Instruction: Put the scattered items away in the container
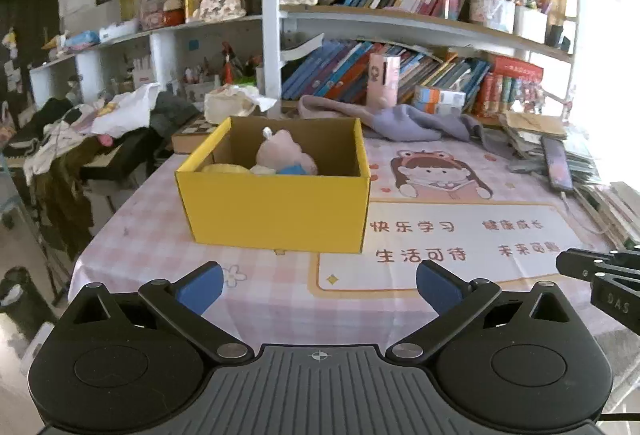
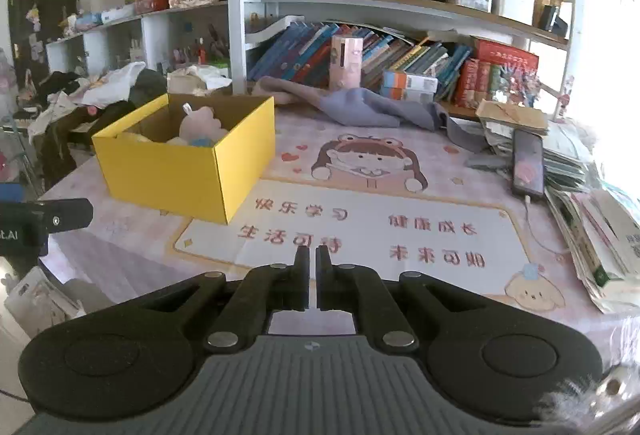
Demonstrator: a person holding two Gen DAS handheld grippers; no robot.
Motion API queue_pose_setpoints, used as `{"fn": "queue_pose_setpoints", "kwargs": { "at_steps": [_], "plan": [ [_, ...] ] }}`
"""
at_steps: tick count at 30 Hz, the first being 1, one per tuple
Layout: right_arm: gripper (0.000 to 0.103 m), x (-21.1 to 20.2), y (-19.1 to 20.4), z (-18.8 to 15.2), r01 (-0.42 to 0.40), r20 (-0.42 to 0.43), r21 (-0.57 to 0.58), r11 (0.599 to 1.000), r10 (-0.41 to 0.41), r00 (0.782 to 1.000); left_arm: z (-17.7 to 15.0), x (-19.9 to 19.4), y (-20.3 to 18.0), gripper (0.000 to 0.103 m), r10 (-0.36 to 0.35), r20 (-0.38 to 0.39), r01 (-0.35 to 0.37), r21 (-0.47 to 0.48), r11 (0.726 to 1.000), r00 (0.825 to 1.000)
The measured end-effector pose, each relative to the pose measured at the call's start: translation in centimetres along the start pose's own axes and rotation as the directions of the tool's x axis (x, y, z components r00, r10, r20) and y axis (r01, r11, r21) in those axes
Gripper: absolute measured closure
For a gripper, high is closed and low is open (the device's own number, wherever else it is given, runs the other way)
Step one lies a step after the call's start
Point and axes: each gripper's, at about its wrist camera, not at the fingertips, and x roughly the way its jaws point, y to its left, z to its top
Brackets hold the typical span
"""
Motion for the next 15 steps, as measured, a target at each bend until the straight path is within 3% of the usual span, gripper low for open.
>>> {"fn": "queue_pose_setpoints", "kwargs": {
  "at_steps": [7,15],
  "plan": [
    [0.101,-1.3,1.3,-0.4,0.055,0.007,0.024,0.998,-0.055,0.998,-0.7,0.4,-0.1,0.0,-0.053,-0.032,0.056,0.078,0.995,0.998],
    [0.1,-1.6,1.6,-0.7,0.094,-0.01,0.061,0.994,-0.093,0.996,-1.0,0.9,0.4,0.0,-0.102,-0.058,0.106,0.064,0.992,0.993]
  ]
}}
